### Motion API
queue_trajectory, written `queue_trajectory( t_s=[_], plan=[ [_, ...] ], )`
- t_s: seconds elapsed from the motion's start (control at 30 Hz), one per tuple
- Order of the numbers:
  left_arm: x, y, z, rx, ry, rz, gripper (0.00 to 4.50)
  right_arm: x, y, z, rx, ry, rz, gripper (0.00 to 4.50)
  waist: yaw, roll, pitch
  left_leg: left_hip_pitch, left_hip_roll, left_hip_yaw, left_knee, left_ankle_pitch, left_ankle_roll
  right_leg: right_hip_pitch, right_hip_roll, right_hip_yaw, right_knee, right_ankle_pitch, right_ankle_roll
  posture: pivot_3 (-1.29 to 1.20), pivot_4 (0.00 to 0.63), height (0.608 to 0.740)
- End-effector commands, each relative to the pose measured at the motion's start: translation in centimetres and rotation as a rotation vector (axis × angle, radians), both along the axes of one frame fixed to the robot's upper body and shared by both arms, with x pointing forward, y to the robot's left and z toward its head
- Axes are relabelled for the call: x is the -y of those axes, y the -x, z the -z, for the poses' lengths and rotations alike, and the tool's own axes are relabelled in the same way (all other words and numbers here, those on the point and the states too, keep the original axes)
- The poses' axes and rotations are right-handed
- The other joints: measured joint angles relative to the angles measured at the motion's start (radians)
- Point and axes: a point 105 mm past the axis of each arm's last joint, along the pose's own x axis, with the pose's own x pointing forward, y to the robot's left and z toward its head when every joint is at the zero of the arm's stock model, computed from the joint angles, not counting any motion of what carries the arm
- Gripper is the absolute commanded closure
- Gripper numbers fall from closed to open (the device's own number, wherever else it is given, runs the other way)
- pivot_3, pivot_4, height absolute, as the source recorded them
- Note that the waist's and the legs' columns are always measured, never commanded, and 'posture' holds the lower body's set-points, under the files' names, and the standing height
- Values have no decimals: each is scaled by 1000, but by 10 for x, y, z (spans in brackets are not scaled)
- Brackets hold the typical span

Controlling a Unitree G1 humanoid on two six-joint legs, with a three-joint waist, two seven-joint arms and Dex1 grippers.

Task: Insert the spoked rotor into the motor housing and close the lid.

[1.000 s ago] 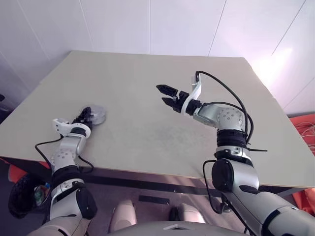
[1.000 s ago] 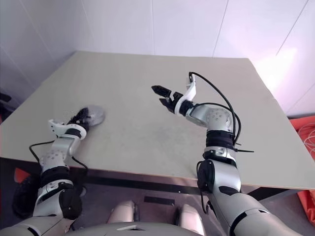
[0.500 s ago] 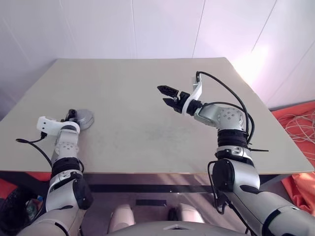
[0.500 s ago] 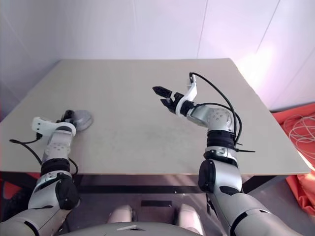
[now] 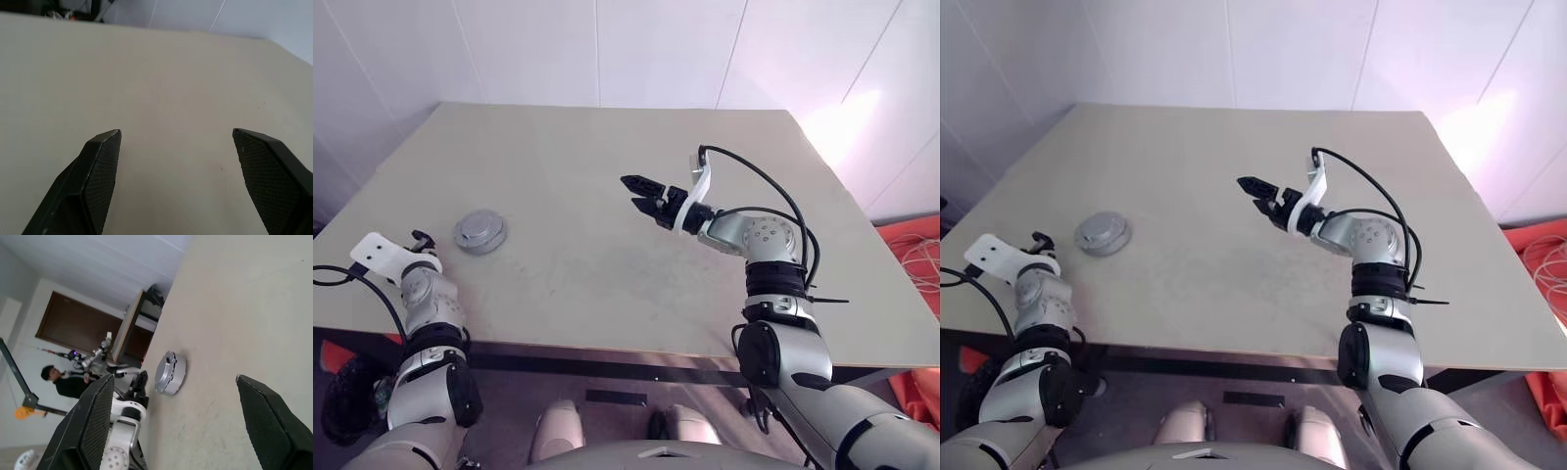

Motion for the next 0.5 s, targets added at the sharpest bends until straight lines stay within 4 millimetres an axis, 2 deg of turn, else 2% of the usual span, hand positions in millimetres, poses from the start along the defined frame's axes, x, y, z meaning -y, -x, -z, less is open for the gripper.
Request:
queue_trajectory(
  t_s=[0.03, 0.1, 0.17, 0.23, 0.3, 0.4, 0.5],
  plan=[
    [9, -18, -54, 85, -251, 119, 631, 2, 13, -27, 295, 8, -33, 0, 17, -1, 0, 0, -1, 0, 0, 0, 0, 0, -1, 0, 0, 0, 0, 0, 0, 740],
    [33, -31, -75, 116, -399, 284, 631, 6, 24, -25, 445, 74, -65, 0, 31, -2, 0, 1, -1, 0, 0, 0, 0, 1, -2, 0, 0, -3, 5, 0, 0, 740],
    [68, -43, -88, 168, -485, 494, 631, 10, 37, -20, 551, 148, -143, 0, 47, -3, 0, 2, -2, 0, 2, 0, 0, 3, -3, 0, 0, -4, 8, 0, 0, 740],
    [113, -47, -94, 222, -524, 769, 631, 19, 49, -10, 637, 237, -236, 0, 52, -3, 0, 3, -4, 0, 3, 0, 0, 5, -5, 1, 0, -4, 7, 0, 0, 740],
    [145, -42, -93, 254, -520, 984, 631, 28, 57, 0, 685, 310, -306, 0, 50, -3, 0, 4, -6, 0, 4, 0, 0, 8, -6, 2, 0, -4, 7, 0, 0, 740],
    [180, -25, -85, 247, -503, 1246, 631, 43, 61, 17, 728, 454, -367, 0, 38, -3, 0, 5, -6, 1, 4, 0, 1, 10, -7, 4, 0, -4, 7, 0, 0, 740],
    [199, -11, -70, 190, -488, 1398, 631, 55, 62, 34, 761, 587, -404, 0, 25, -3, 0, 6, -3, 2, 4, 0, 0, 9, -4, 3, 1, -4, 5, 0, 0, 740]
  ],
)
